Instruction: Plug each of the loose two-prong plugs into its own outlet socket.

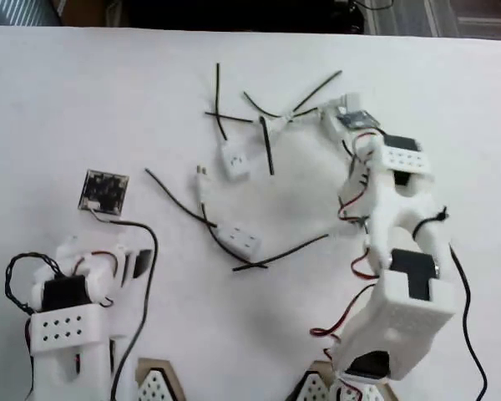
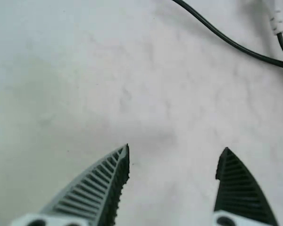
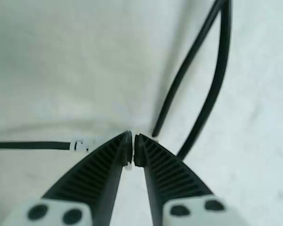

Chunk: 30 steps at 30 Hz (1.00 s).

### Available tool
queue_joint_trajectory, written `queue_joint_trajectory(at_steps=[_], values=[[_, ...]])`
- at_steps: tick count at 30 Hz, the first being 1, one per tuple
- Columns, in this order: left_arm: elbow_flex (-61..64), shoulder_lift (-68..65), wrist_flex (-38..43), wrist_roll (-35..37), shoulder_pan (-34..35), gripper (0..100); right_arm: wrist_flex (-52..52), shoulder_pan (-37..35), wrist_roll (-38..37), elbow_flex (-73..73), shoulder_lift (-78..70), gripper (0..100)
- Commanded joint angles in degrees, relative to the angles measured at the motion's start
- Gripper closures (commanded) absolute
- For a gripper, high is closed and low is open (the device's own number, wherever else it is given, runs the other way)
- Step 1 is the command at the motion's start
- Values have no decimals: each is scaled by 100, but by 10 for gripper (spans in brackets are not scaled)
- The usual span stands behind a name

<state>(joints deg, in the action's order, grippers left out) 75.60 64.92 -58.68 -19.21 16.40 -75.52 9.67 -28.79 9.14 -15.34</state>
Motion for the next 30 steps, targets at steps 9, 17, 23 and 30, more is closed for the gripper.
queue_joint_trajectory(at_steps=[9, 17, 23, 30], values=[[-26, 101, 97, 9, 66, 710, -2281, 251, -1319, 501, 1648, 981], [-26, 101, 88, 9, 66, 710, -2237, 31, -2910, 1952, 4031, 978], [-18, 101, 70, 0, 66, 710, -1613, -110, -3851, 2136, 4303, 829], [88, 101, 97, -9, 57, 710, -936, -119, -5064, 2163, 3881, 743]])
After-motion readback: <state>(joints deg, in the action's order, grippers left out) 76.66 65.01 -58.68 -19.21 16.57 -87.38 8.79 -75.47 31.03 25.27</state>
